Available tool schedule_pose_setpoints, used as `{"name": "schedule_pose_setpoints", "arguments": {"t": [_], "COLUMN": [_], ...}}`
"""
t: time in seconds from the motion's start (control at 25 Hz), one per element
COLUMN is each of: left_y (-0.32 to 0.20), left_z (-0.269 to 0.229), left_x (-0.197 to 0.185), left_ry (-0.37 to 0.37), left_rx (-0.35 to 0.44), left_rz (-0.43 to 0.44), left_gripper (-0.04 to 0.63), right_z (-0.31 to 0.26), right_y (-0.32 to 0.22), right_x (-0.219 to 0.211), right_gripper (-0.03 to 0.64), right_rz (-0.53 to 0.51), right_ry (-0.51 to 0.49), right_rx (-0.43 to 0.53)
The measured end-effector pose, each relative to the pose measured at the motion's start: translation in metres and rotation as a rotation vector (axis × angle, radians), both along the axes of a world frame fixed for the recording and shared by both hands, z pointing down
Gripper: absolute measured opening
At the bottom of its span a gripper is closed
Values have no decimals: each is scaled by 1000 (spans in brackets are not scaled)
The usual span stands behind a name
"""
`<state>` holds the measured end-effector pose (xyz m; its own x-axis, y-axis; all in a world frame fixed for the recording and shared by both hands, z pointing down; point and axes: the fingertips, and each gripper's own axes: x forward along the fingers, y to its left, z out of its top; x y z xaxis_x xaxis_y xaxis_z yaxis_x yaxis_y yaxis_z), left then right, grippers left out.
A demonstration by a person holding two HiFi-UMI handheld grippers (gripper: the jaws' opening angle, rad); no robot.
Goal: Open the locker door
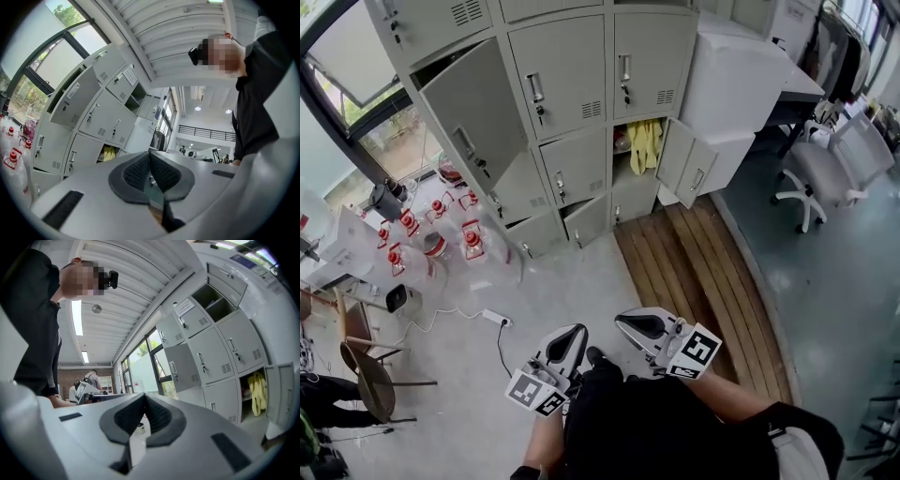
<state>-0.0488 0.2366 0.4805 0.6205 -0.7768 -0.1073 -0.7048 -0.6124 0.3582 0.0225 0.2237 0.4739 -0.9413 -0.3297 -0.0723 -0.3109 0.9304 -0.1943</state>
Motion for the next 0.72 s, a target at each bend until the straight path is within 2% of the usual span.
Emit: {"name": "schedule_pose_setpoints", "arguments": {"t": [0.16, 0.36, 0.72], "left_y": [-48, -98, -160], "left_z": [-11, -20, -17], "left_x": [-33, -65, -72], "left_ry": [19, 32, 43], "left_rx": [30, 41, 32], "left_rz": [-17, -4, 80], "left_gripper": [18, 18, 18], "right_z": [-10, -28, -18], "right_y": [-50, -102, -158], "right_x": [-35, -65, -70], "right_gripper": [11, 11, 11], "right_rz": [-18, 8, 83], "right_ry": [18, 18, 37], "right_rx": [24, 44, 8]}}
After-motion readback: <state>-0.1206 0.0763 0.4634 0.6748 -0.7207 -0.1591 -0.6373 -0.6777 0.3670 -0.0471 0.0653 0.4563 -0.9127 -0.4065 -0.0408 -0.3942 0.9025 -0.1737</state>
